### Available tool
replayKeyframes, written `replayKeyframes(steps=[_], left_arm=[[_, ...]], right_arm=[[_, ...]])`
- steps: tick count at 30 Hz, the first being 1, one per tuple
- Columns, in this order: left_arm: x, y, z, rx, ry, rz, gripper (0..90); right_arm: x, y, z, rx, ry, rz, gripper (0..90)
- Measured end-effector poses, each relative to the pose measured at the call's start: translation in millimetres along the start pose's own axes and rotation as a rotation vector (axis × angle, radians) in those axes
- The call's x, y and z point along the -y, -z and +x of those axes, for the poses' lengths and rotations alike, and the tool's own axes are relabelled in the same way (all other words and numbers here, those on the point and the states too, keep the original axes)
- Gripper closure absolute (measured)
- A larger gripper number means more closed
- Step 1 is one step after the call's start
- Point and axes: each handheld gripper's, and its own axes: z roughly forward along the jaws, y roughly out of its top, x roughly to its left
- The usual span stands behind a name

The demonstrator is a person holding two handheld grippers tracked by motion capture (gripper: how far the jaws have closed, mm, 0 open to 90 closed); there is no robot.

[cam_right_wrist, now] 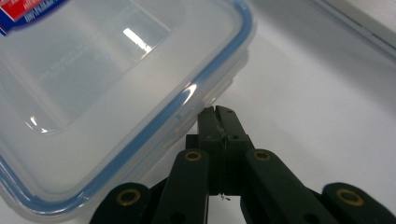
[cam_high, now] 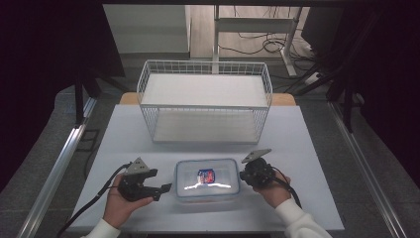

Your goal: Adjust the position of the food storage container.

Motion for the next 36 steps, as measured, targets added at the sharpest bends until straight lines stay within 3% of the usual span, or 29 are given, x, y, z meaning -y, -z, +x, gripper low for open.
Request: replayKeyframes(steps=[4, 9, 10, 12, 14, 15, 16, 18, 19, 21, 24, 28, 36], left_arm=[[0.1, 0.2, 1.4, -0.008, 0.005, -0.004, 23.7], [-0.4, -1.6, 3.0, -0.013, 0.006, -0.006, 23.8], [-0.8, -3.1, 3.5, -0.015, 0.015, -0.007, 23.9], [-1.6, -4.3, 4.3, -0.01, 0.021, -0.01, 23.9], [-2.7, -5.3, 5.7, -0.002, 0.032, -0.013, 23.9], [-3.1, -5.6, 6.4, 0.001, 0.034, -0.015, 23.9], [-3.6, -6.1, 7.6, -0.001, 0.035, -0.015, 23.9], [-3.7, -6.5, 9.5, -0.006, 0.032, -0.01, 23.9], [-3.4, -6.7, 9.7, -0.012, 0.033, -0.008, 23.8], [-2.1, -7.3, 10.0, -0.025, 0.026, -0.001, 23.6], [1.7, -5.2, 6.1, -0.041, 0.004, 0.01, 22.7], [2.8, -2.2, 3.1, -0.049, 0.004, 0.008, 22.5], [5.3, -0.4, -1.7, -0.063, -0.003, 0.017, 22.4]], right_arm=[[1.8, 7.2, -4.0, 0.007, -0.014, -0.028, 89.0], [12.7, 26.9, -11.4, 0.039, -0.037, -0.1, 88.9], [19.7, 33.7, -14.2, 0.047, -0.051, -0.136, 88.9], [22.7, 35.8, -15.3, 0.045, -0.06, -0.151, 88.9], [36.0, 43.7, -20.6, 0.013, -0.1, -0.222, 88.3], [36.0, 43.7, -20.6, 0.013, -0.1, -0.222, 88.3], [42.3, 47.5, -23.4, -0.021, -0.134, -0.263, 84.2], [43.9, 48.7, -24.3, -0.034, -0.14, -0.277, 80.4], [45.8, 49.6, -25.4, -0.046, -0.135, -0.315, 66.4], [44.8, 48.2, -25.6, -0.027, -0.142, -0.339, 47.0], [39.4, 45.2, -23.5, -0.029, -0.181, -0.352, 27.6], [35.8, 46.2, -18.4, -0.017, -0.178, -0.373, 23.9], [39.1, 45.3, -13.8, -0.061, -0.194, -0.351, 20.5]])
